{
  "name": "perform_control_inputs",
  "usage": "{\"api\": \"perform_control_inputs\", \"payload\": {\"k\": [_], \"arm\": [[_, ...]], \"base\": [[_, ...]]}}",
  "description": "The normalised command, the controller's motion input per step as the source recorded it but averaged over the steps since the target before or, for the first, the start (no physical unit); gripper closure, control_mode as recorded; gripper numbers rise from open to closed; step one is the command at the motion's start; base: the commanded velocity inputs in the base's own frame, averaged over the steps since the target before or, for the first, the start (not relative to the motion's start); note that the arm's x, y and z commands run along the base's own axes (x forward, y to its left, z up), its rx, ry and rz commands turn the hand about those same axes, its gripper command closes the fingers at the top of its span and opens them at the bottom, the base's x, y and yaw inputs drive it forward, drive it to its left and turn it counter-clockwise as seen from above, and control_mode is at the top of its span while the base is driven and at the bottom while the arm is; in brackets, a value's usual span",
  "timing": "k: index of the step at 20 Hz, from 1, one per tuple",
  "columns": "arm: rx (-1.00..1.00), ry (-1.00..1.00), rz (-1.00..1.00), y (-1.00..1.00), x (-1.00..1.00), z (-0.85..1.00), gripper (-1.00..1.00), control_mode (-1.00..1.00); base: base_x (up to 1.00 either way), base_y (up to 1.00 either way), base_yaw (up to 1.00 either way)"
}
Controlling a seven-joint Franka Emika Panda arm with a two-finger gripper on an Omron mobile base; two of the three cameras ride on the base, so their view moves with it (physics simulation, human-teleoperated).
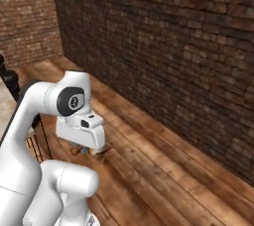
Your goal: Take the chicken drumsticks from the pan and place one on each plate on the dining counter.
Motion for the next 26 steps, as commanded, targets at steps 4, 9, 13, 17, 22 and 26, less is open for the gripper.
{"api": "perform_control_inputs", "payload": {"k": [4,9,13,17,22,26], "arm": [[0.0,0.0,0.0,0.0,0.0,0.0,1.0,1.0],[0.0,0.0,0.0,0.0,0.0,0.0,1.0,1.0],[0.0,0.0,0.0,0.0,0.0,0.0,1.0,1.0],[0.0,0.0,0.0,0.0,0.0,0.0,1.0,1.0],[0.0,0.0,0.0,0.0,0.0,0.0,1.0,1.0],[0.0,0.0,0.0,0.0,0.0,0.0,1.0,1.0]], "base": [[1.0,-0.73,0.5],[1.0,-0.6,0.57],[1.0,-0.47,0.65],[1.0,-0.34,0.71],[1.0,-0.28,0.73],[0.64,-0.72,0.6]]}}
